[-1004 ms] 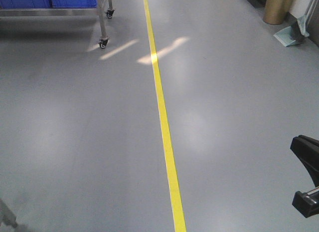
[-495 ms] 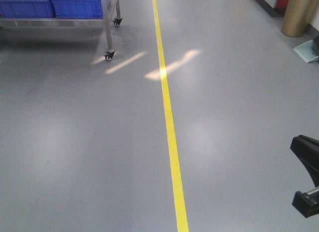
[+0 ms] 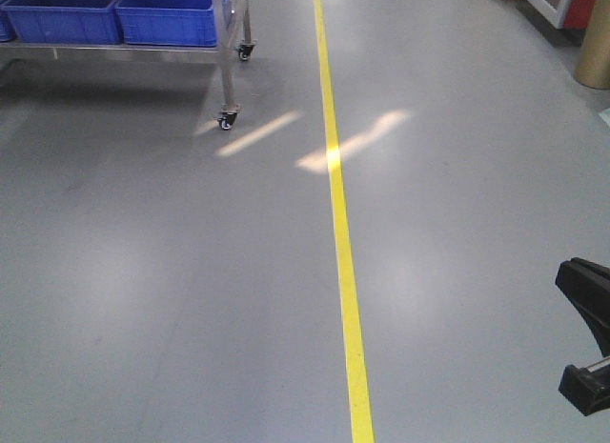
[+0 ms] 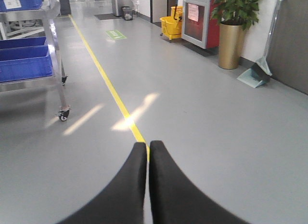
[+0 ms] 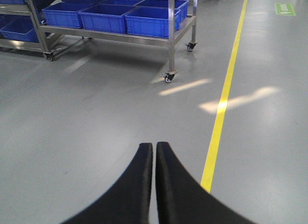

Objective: Move and align brake pads A on conveyor
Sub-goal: 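Drive up to the steel table under the blue bins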

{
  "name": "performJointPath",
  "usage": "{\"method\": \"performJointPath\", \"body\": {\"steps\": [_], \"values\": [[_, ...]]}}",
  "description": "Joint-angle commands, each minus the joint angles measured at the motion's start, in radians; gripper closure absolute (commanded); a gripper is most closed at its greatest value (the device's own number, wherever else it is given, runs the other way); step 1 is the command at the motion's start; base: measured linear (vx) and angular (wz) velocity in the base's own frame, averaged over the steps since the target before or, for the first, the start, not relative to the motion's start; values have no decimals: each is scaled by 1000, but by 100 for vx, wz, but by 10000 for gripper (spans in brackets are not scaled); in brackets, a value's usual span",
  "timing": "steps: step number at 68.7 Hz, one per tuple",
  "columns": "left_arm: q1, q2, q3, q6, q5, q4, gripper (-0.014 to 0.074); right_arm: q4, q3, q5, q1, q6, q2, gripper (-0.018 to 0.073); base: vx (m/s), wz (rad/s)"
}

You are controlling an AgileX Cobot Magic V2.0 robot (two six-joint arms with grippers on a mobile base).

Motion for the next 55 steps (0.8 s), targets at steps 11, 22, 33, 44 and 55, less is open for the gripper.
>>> {"method": "performJointPath", "body": {"steps": [11,22,33,44,55], "values": [[-5,12,-24,1,-74,-8,602,1,-29,-73,-4,-9,3,567,15,28],[-5,12,-24,1,-74,-8,602,1,-29,-73,-4,-9,3,567,10,49],[-5,12,-24,1,-74,-8,602,1,-29,-72,-4,-9,3,567,9,67],[-5,12,-24,1,-74,-8,602,1,-29,-72,-4,-9,3,567,7,85],[-5,12,-24,1,-74,-8,602,1,-29,-73,-4,-9,3,567,6,88]]}}
